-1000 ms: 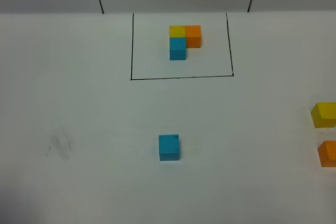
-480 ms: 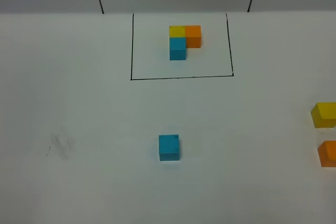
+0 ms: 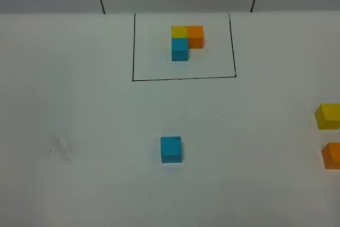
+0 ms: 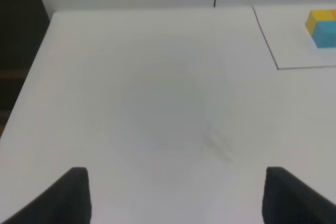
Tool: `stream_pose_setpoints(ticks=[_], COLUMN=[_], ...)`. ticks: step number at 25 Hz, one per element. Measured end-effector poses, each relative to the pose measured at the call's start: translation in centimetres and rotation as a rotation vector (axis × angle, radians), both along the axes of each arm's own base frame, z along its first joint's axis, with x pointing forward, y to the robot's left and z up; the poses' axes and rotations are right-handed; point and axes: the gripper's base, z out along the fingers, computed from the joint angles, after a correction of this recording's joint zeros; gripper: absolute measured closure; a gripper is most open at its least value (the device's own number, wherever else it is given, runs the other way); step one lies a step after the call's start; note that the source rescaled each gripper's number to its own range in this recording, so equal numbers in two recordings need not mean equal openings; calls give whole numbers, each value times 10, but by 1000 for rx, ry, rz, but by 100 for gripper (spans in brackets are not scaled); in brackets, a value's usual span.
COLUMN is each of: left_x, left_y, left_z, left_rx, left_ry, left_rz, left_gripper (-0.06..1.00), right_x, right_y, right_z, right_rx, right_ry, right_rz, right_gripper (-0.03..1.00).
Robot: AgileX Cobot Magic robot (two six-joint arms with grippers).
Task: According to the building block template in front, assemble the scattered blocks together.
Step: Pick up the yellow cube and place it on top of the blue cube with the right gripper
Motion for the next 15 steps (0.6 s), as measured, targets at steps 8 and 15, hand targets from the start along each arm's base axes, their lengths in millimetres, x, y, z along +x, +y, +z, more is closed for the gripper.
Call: stream_pose_setpoints(ticks=[8,15], left_x=[27,29], left_y=[3,3], left_z=[-39,-40], left_rx=[-23,-25], left_ry=[97,88], left_rz=[42,47], left_gripper=[48,48], right_x=[0,0], right_y=[0,0], right_z=[0,0], right_rx=[0,0], right_ry=[0,0], right_rz=[0,0], right_gripper=[97,97])
